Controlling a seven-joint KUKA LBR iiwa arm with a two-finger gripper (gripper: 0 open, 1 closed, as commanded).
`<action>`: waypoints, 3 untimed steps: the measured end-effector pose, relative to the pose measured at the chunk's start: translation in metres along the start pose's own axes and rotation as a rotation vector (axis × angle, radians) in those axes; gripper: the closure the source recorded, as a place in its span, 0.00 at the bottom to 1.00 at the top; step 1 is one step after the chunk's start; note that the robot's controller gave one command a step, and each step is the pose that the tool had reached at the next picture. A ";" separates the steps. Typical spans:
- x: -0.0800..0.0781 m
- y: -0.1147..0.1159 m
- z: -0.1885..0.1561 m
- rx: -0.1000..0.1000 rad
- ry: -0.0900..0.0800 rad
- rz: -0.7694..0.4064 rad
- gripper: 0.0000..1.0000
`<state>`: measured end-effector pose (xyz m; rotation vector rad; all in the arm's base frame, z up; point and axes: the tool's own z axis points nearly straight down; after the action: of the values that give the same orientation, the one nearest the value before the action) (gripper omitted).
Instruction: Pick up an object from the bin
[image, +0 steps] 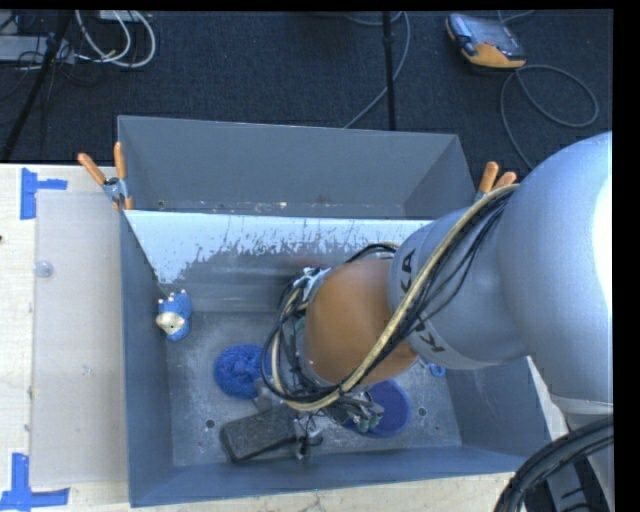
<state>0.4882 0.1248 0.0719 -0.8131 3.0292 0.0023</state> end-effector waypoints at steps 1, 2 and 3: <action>0.000 0.000 0.000 0.000 0.000 0.001 1.00; 0.000 0.000 0.000 0.000 0.000 0.002 1.00; 0.000 0.000 0.000 0.000 0.000 0.003 1.00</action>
Offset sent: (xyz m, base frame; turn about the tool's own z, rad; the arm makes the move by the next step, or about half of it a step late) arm 0.0000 0.0000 0.0000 0.0000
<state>0.4882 0.1246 0.0719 -0.8093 3.0303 0.0028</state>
